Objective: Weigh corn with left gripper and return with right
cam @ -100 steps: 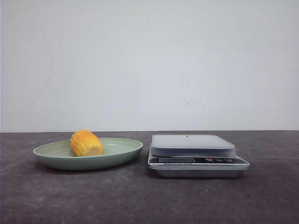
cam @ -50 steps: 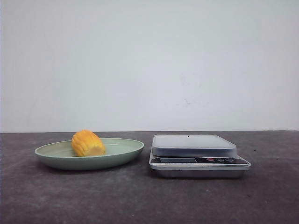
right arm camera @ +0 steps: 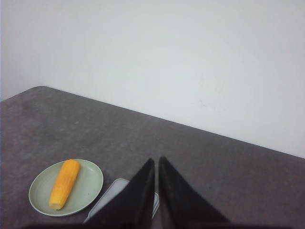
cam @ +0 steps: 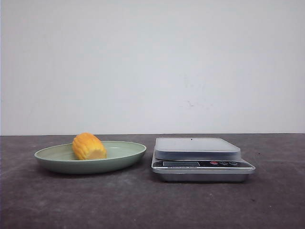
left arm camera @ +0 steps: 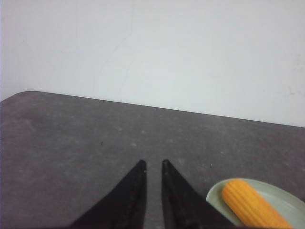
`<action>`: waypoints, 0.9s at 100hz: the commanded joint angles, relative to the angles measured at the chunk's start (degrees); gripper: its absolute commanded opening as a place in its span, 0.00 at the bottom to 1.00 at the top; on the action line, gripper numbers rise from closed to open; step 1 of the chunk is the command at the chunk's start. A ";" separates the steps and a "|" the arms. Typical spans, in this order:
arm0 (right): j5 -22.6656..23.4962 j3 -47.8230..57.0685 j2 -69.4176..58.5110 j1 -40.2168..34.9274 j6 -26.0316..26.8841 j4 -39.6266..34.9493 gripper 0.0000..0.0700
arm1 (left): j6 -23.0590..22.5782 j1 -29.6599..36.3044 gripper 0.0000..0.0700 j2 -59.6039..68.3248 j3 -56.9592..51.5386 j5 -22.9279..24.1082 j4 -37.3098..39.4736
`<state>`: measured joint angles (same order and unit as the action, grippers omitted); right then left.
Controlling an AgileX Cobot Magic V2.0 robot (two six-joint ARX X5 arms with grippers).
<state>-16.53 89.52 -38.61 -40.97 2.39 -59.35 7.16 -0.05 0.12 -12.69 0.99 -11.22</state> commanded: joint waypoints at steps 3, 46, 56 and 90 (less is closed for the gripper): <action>0.00 0.92 -0.20 -0.52 0.61 0.59 0.01 | -0.48 -0.22 0.02 0.07 3.19 -1.70 3.39; 0.00 0.92 -0.20 -0.50 0.61 0.59 0.01 | -0.85 -0.31 0.02 0.07 11.91 -2.97 4.98; 0.00 0.92 -0.20 -0.52 0.61 0.59 0.01 | -1.46 -0.31 0.02 0.07 11.91 -2.97 1.05; 0.00 0.92 -0.20 -0.52 0.59 0.59 0.01 | -1.55 -0.31 0.02 0.15 11.78 -2.93 0.50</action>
<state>-16.53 89.52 -38.59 -40.97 2.39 -59.35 6.55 -0.25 0.32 -1.80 -1.74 -10.44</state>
